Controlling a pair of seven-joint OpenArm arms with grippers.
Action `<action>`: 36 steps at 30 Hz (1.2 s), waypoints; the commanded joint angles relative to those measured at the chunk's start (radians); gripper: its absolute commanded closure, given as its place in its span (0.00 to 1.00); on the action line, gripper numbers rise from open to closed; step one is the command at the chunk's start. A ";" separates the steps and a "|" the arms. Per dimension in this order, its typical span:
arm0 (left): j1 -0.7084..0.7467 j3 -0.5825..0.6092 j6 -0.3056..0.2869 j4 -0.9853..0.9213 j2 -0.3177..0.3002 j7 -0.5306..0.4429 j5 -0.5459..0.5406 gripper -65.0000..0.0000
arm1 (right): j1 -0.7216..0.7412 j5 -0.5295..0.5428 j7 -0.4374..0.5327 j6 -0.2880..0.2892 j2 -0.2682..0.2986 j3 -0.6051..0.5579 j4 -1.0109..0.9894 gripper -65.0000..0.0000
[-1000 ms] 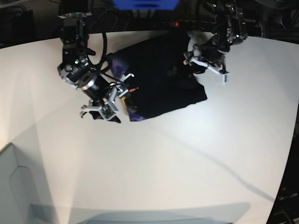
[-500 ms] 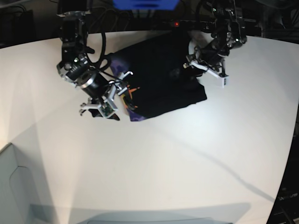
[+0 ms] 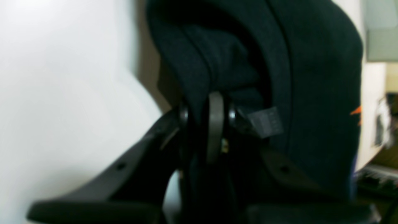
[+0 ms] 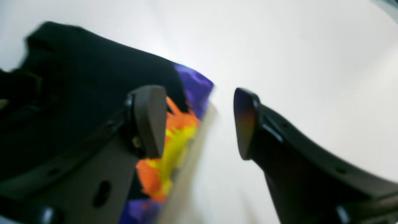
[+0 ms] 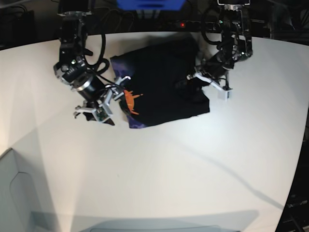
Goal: Fold the T-shirt properly
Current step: 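Adjust the folded bundle's edges with both grippers, tucking the loose corners, then press and smooth the folded shirt flat with the left gripper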
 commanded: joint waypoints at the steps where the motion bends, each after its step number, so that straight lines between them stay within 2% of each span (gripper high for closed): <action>1: -0.004 0.035 0.041 -0.011 -0.015 0.040 0.100 1.00 | 0.009 0.014 0.029 0.013 -0.004 0.006 0.017 0.46; 6: -0.096 0.254 0.041 -0.012 -0.111 0.042 0.192 1.00 | 0.007 0.014 0.029 0.013 -0.002 0.078 0.017 0.47; 10: -0.237 0.490 0.039 -0.035 -0.196 0.037 0.302 1.00 | 0.007 0.014 0.029 0.013 -0.005 0.170 0.017 0.47; 16: -0.481 0.805 0.039 -0.136 -0.206 0.036 0.467 1.00 | 0.007 0.015 0.029 0.013 -0.007 0.312 0.017 0.47; 19: -0.599 0.945 0.039 -0.193 -0.173 0.010 0.532 1.00 | 0.007 0.015 0.029 0.013 -0.007 0.381 0.017 0.47; 25: -0.769 1.204 0.039 -0.357 -0.075 -0.161 0.658 1.00 | -0.020 0.015 0.027 0.013 -0.022 0.513 0.023 0.47; 32: -0.854 1.408 0.038 -0.454 0.044 -0.188 0.806 1.00 | -0.062 0.020 0.027 0.013 -0.022 0.592 0.023 0.47; 36: -0.866 1.474 0.038 -0.459 0.096 -0.190 0.908 1.00 | -0.062 0.017 0.027 0.013 -0.050 0.631 0.023 0.47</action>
